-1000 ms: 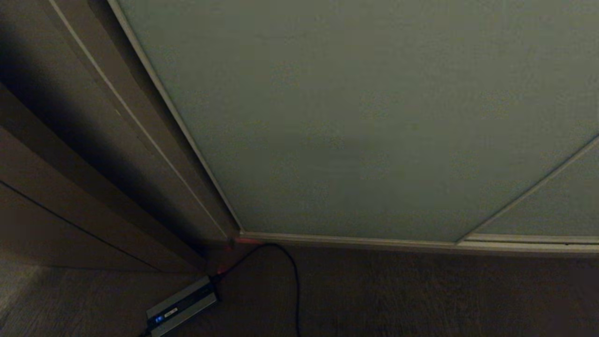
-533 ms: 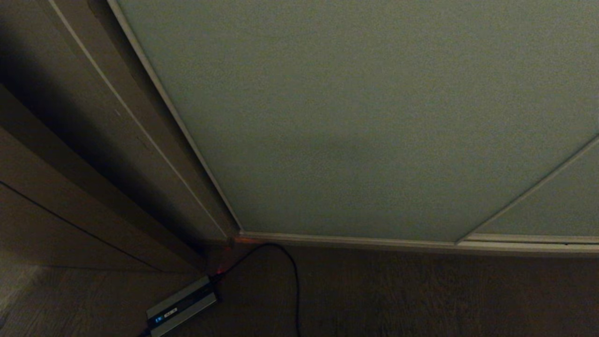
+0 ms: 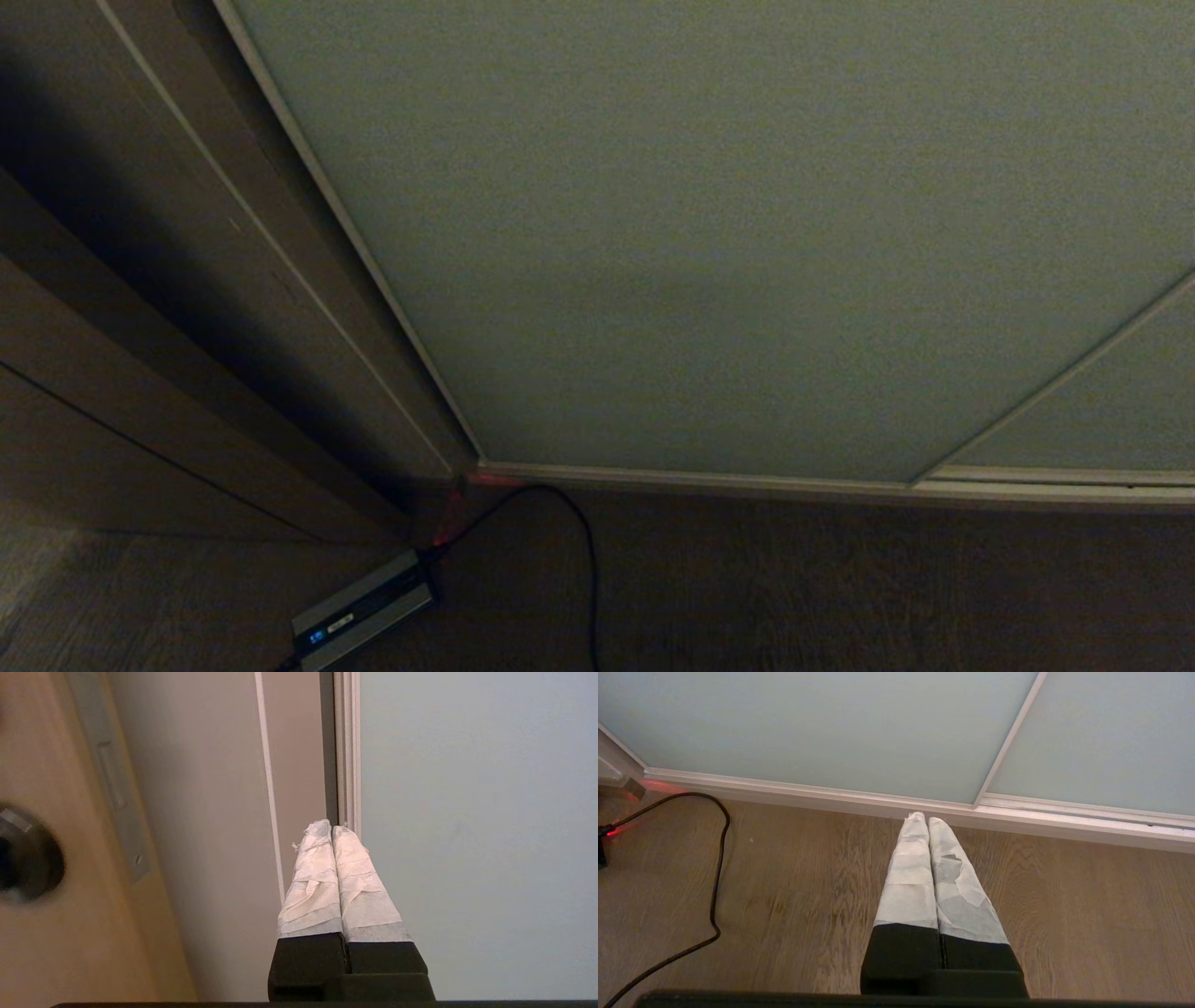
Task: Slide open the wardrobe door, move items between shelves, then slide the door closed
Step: Open the door
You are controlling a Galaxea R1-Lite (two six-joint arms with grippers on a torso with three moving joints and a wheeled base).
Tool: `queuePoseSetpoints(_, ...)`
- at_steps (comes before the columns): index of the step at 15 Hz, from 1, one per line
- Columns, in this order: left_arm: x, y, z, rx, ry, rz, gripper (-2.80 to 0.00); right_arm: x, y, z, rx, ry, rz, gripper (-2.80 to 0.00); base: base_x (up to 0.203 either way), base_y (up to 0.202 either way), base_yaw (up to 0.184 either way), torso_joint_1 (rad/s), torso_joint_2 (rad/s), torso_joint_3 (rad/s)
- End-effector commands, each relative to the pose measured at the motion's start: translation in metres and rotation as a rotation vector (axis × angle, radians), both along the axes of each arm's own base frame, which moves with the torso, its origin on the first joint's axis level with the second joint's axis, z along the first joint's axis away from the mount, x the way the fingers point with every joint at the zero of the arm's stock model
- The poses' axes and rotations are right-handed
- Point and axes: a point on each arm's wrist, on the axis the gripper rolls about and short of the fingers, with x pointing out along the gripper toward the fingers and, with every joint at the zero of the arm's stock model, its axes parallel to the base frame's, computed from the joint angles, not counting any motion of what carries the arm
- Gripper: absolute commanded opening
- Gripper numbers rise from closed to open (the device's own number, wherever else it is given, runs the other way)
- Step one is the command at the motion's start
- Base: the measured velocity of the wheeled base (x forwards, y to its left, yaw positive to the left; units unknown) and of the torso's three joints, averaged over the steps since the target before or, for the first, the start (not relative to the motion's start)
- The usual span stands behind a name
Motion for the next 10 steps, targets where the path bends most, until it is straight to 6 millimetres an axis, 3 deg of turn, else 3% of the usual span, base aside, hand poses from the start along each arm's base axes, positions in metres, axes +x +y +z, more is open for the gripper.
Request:
queuePoseSetpoints(1, 0.015, 0.000, -0.001, 0.000, 0.005, 0.001, -2.80, 0.000, 0.000, -0.001, 0.000, 0.001, 0.000, -2.80, 0.000, 0.000, 0.000, 0.000, 0.00, 0.000)
queuePoseSetpoints(5, 0.027, 0.000, -0.002, -0.009, 0.029, -0.008, -2.80, 0.000, 0.000, -0.001, 0.000, 0.002, 0.000, -2.80, 0.000, 0.000, 0.000, 0.000, 0.00, 0.000)
queuePoseSetpoints(10, 0.032, 0.000, 0.022, -0.021, 0.053, -0.003, -2.80, 0.000, 0.000, -0.001, 0.000, 0.002, 0.000, -2.80, 0.000, 0.000, 0.000, 0.000, 0.00, 0.000)
